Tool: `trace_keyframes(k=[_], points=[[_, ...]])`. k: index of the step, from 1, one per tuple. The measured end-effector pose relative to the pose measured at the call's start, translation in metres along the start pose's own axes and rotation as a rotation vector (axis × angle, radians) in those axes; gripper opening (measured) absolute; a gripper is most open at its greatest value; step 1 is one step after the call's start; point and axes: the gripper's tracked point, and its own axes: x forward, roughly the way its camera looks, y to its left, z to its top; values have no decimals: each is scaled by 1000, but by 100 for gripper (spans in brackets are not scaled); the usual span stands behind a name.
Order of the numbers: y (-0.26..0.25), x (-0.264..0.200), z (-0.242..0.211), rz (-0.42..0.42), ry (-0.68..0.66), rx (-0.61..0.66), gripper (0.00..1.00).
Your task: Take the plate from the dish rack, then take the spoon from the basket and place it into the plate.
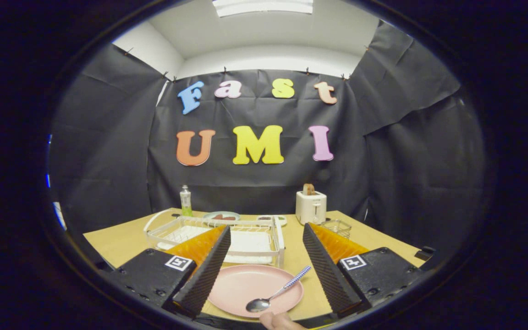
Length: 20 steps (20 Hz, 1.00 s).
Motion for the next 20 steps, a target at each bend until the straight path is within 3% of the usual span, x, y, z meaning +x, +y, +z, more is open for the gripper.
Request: trace_keyframes(k=[11,20], points=[[-10,-59,67,17,-5,-34,100],[-32,-73,84,10,-8,-22,100]])
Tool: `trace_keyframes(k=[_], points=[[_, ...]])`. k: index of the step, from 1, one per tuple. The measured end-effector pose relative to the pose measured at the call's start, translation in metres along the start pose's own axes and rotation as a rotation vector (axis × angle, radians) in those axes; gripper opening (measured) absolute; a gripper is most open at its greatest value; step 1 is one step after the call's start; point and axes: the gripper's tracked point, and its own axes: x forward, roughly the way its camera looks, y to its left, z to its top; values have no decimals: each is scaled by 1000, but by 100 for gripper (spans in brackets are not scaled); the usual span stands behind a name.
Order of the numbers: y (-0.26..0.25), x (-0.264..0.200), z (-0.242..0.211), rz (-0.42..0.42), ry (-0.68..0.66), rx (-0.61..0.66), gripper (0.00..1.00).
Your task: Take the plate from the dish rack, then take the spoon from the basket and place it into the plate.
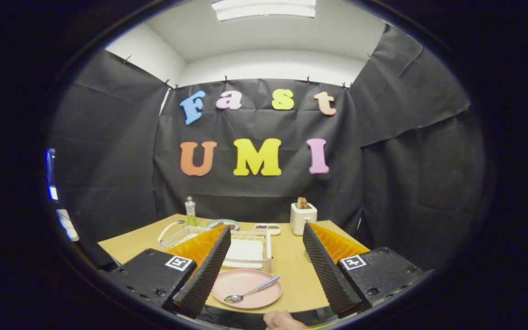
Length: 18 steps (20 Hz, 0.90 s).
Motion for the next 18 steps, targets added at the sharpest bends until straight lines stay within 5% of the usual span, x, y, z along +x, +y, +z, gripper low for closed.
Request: trace_keyframes(k=[18], points=[[-39,-3,9,-50,8,39,100]])
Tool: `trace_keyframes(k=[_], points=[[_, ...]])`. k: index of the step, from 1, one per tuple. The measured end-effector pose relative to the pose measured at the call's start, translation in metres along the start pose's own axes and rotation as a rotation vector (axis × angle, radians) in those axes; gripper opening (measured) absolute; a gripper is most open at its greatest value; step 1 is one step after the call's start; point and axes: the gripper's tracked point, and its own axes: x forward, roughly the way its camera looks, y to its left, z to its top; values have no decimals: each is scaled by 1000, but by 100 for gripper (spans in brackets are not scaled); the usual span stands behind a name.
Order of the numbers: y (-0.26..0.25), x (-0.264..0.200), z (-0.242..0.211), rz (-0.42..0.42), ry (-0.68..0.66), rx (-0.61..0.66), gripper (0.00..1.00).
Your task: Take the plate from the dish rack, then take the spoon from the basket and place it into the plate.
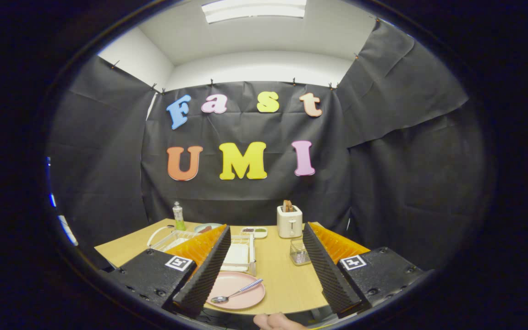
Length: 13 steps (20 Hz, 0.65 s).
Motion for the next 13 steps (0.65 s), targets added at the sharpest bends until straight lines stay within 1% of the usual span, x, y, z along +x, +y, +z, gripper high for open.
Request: trace_keyframes(k=[6,13], points=[[8,0,-6,22,4,-14,100],[10,2,-12,20,24,-8,100]])
